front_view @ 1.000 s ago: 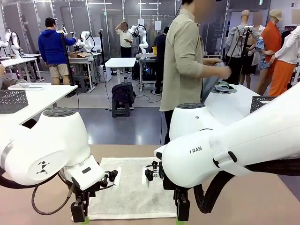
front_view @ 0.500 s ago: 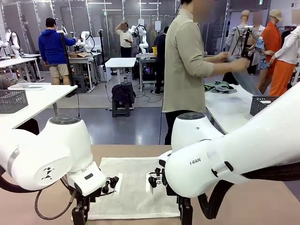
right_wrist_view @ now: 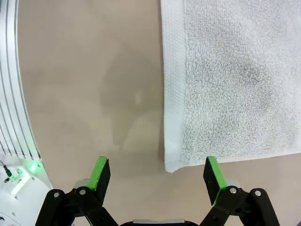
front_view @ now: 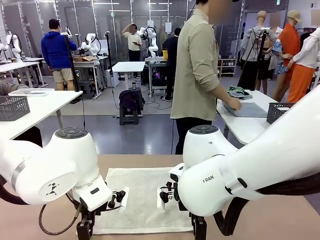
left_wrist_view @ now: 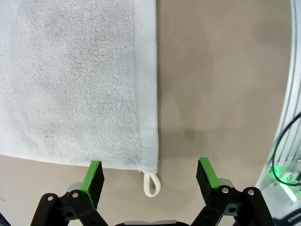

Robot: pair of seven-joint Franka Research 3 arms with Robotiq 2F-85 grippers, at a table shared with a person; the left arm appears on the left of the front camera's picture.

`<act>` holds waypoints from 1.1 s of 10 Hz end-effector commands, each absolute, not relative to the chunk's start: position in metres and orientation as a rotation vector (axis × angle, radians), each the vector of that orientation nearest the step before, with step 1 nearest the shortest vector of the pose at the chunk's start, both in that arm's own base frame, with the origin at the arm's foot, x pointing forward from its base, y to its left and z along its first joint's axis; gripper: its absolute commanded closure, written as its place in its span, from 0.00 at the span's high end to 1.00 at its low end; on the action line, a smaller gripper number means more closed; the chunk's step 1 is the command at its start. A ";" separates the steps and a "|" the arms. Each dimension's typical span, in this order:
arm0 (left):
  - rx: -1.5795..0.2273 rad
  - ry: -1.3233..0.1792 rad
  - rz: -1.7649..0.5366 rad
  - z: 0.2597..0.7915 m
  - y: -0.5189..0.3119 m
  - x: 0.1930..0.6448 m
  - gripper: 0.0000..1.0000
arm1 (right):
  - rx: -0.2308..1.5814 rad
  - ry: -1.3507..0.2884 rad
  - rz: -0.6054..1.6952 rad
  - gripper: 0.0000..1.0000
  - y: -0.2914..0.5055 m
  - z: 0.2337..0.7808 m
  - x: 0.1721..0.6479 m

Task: Fold the towels and place them in the basket.
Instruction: When a person lays out a Towel with hook on the table, fold it in half twice.

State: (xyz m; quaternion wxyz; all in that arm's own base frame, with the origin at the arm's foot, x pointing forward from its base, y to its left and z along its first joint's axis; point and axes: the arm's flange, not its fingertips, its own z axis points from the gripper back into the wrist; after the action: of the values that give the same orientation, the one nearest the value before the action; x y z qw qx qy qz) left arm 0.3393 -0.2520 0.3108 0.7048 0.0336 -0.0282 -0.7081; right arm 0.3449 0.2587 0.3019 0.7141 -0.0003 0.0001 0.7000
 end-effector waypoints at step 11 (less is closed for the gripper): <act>0.101 -0.084 -1.576 0.275 -0.228 0.333 0.81 | 0.022 0.008 1.528 0.80 0.261 0.286 0.365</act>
State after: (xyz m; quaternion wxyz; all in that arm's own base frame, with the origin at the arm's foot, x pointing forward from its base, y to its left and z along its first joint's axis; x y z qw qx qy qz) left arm 0.3505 -0.2441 0.2883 0.7090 0.0327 -0.0246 -0.7040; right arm 0.3619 0.2593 0.2887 0.7224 0.0072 0.0045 0.6914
